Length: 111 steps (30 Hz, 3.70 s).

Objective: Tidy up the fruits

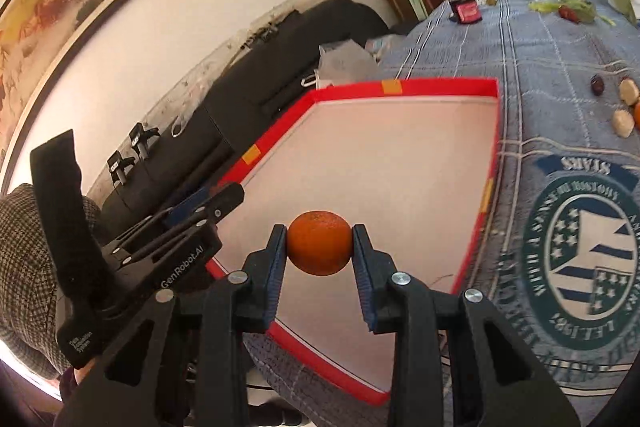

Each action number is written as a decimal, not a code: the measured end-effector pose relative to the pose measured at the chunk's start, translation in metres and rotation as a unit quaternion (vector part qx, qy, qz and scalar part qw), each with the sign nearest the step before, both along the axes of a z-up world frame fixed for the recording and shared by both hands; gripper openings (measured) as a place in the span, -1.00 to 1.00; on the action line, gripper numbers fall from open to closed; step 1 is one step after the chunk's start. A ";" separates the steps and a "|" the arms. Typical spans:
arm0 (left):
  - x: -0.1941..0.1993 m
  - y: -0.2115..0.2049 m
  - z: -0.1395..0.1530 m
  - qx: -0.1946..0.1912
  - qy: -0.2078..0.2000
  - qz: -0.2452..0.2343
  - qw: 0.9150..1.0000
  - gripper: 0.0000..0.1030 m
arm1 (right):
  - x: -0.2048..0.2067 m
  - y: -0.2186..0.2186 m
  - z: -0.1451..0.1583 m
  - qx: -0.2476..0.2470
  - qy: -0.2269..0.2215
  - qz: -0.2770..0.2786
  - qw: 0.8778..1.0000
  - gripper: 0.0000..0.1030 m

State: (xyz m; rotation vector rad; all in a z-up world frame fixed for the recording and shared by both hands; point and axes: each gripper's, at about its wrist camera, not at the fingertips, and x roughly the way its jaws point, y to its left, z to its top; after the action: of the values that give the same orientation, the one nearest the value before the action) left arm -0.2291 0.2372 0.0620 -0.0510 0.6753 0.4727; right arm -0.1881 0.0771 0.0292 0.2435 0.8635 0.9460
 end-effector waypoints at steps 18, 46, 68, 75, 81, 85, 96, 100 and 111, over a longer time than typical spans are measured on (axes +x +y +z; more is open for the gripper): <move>-0.011 -0.013 0.005 0.046 0.002 0.011 0.999 0.19 | -0.004 -0.001 -0.002 -0.024 -0.027 -0.025 0.999 -0.08; -0.106 -0.092 0.095 0.105 -0.146 -0.048 0.982 0.78 | -0.062 -0.135 0.085 0.051 -0.130 -0.156 0.978 0.13; -0.118 -0.098 0.094 0.110 -0.161 -0.042 0.980 0.98 | -0.056 -0.173 0.079 0.076 -0.107 -0.193 0.972 0.30; -0.116 -0.095 0.094 0.106 -0.154 -0.035 0.982 0.99 | -0.052 -0.175 0.072 0.073 -0.097 -0.194 0.973 0.31; -0.116 -0.091 0.094 0.100 -0.149 -0.031 0.983 0.99 | -0.049 -0.175 0.066 0.068 -0.087 -0.197 0.974 0.36; -0.115 -0.091 0.093 0.099 -0.145 -0.030 0.984 0.99 | -0.048 -0.176 0.064 0.067 -0.084 -0.201 0.974 0.37; -0.114 -0.091 0.091 0.098 -0.140 -0.031 0.985 0.99 | -0.045 -0.181 0.061 0.069 -0.071 -0.207 0.973 0.37; -0.113 -0.091 0.090 0.098 -0.138 -0.032 0.985 0.99 | -0.045 -0.180 0.060 0.069 -0.069 -0.206 0.974 0.37; -0.107 -0.095 0.084 0.094 -0.129 -0.040 0.986 0.99 | -0.043 -0.182 0.058 0.065 -0.068 -0.209 0.973 0.37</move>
State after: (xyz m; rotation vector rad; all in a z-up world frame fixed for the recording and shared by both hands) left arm -0.3357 0.1419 0.1457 0.0925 0.3746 0.4409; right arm -0.2313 -0.1047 0.0873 0.4497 0.5931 0.6149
